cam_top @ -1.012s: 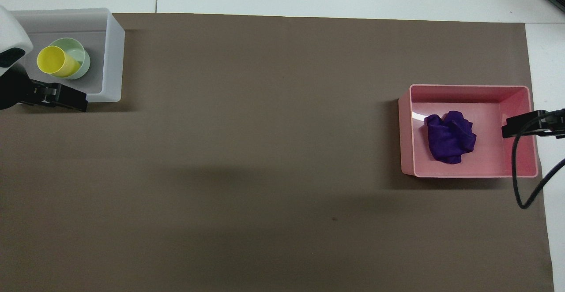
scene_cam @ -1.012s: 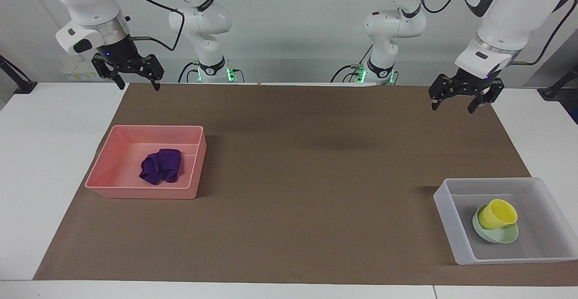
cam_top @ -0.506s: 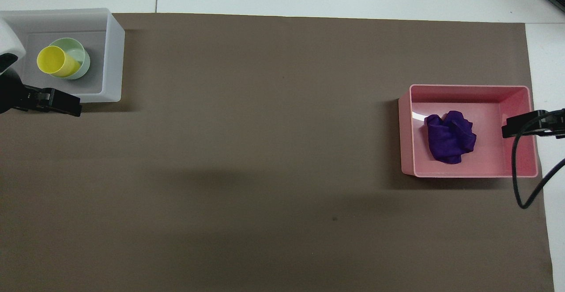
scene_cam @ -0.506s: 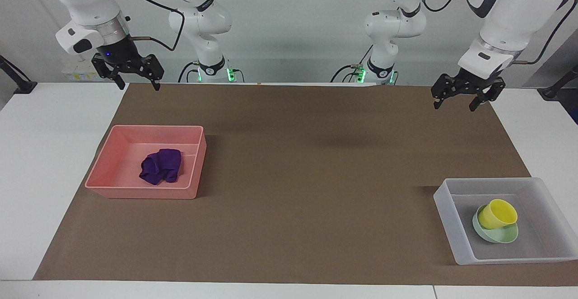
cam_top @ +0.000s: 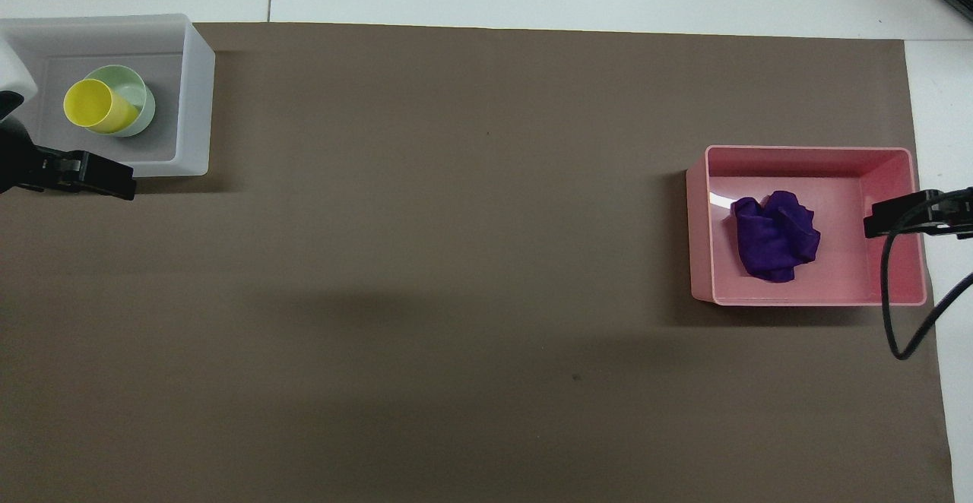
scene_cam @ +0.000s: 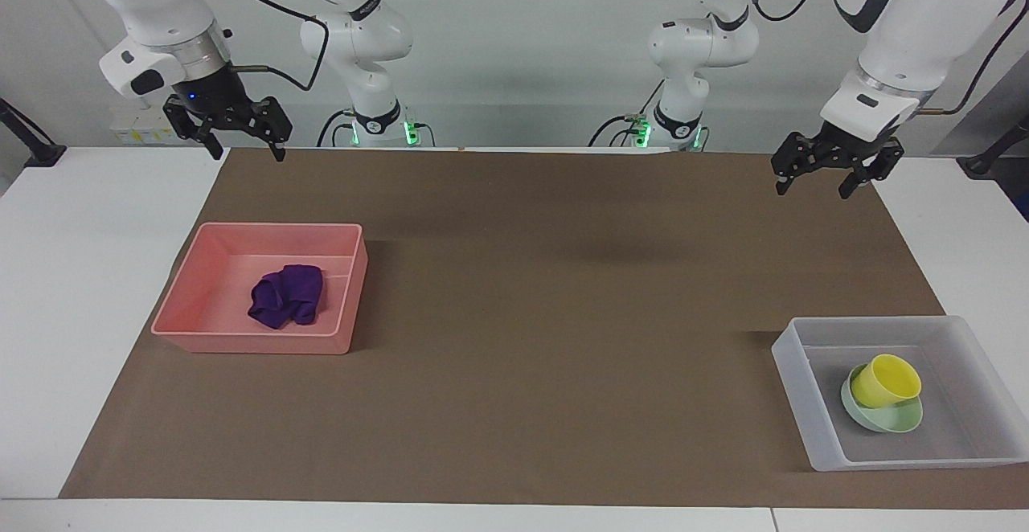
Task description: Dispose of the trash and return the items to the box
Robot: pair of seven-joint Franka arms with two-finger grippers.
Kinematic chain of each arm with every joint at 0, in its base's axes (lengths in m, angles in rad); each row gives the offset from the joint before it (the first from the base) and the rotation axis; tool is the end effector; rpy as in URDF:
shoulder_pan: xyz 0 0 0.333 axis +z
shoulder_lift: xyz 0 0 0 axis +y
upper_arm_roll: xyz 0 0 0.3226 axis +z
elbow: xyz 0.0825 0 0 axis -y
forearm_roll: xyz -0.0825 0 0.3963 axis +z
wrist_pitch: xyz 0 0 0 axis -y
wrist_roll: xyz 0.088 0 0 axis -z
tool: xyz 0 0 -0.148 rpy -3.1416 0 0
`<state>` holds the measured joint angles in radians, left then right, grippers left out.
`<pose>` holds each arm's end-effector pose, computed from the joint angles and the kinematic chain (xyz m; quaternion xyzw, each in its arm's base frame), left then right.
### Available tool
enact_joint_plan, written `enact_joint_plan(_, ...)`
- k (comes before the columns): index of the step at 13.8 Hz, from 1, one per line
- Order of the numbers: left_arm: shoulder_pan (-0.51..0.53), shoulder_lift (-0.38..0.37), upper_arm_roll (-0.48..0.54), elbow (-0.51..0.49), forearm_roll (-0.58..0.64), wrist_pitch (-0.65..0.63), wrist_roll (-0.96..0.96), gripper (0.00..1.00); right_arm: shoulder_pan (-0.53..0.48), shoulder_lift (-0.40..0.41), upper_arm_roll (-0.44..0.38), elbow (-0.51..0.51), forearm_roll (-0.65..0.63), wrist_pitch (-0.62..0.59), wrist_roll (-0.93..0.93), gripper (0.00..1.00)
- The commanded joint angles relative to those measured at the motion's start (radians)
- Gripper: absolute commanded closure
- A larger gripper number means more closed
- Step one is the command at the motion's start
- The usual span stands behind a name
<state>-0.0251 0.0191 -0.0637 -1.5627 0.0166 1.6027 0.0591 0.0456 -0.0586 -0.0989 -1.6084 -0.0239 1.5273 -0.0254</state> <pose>0.5749 -0.0484 0.5860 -0.9972 0.0740 -0.0106 0.0075 0.5416 -0.0340 0.6006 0.9998 -0.0142 -0.0117 0.0086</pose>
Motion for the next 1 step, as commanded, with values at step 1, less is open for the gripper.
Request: enact_joint_plan(1,0.013,-0.030,-0.004,-0.036,-0.003,0.023,0.008,0.00,-0.007,-0.029,0.005,-0.033,0.018,0.008,0.019,0.00)
